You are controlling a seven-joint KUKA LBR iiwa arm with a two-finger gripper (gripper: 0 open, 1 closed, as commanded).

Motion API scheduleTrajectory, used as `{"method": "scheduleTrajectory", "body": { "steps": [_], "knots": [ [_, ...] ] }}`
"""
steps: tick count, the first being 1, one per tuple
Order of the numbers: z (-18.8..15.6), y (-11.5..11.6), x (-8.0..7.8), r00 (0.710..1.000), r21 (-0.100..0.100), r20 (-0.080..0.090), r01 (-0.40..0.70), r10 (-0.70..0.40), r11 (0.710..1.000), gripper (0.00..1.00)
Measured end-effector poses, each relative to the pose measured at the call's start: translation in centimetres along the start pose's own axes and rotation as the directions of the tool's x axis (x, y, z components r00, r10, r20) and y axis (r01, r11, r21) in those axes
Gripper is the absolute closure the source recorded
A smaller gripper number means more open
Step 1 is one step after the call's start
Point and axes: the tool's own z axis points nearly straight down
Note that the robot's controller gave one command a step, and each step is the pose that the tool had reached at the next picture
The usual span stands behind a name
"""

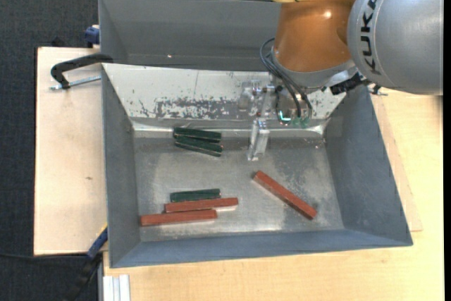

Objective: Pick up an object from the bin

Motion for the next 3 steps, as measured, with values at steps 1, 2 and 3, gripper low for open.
{"method": "scheduleTrajectory", "body": {
  "steps": [1,2,3],
  "knots": [
    [0.0,0.0,0.0,1.0,0.0,0.0,0.0,0.0,1.0,0.0],
    [4.9,-1.8,-0.2,0.999,0.0,0.006,0.047,-0.047,0.999,0.0],
    [12.6,-4.4,0.9,0.999,0.0,0.002,-0.046,0.046,0.999,0.0]
  ]
}}
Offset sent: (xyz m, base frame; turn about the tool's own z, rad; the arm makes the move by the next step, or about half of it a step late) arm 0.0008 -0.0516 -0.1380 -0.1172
